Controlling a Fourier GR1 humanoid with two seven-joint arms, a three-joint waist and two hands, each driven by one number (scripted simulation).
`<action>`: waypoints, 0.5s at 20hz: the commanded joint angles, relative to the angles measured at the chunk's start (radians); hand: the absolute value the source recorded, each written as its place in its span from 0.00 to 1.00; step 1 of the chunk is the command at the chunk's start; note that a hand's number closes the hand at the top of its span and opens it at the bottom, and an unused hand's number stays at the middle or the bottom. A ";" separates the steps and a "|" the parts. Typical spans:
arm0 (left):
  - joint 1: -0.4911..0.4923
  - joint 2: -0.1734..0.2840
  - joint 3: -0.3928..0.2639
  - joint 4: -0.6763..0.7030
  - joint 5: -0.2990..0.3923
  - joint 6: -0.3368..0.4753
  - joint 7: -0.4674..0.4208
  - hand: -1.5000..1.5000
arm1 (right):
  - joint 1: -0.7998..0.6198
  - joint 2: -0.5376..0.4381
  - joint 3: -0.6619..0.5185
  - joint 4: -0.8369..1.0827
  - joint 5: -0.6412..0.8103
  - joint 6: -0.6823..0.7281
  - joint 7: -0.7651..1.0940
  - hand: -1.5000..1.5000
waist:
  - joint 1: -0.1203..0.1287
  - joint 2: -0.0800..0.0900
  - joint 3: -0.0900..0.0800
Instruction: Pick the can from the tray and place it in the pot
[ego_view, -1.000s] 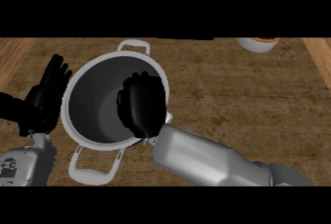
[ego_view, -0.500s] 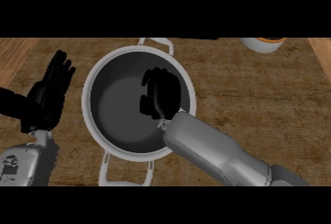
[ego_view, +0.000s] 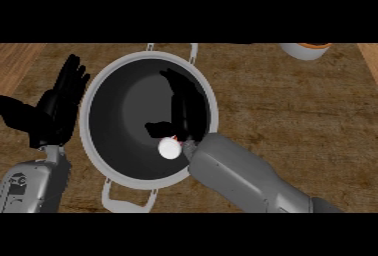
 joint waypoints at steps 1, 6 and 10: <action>-0.011 0.001 0.004 0.002 -0.005 0.008 0.013 0.50 | 0.018 0.002 -0.096 -0.044 -0.146 -0.116 -0.163 0.00 | -0.011 0.000 0.001; 0.049 0.005 0.031 -0.030 0.002 0.017 0.003 0.50 | 0.103 0.002 -0.203 -0.057 -0.316 -0.068 -0.430 0.00 | -0.041 -0.012 0.000; 0.087 0.021 0.039 -0.087 0.017 -0.002 0.038 0.50 | 0.148 0.002 -0.322 -0.022 -0.414 0.059 -0.607 0.00 | -0.061 -0.020 -0.001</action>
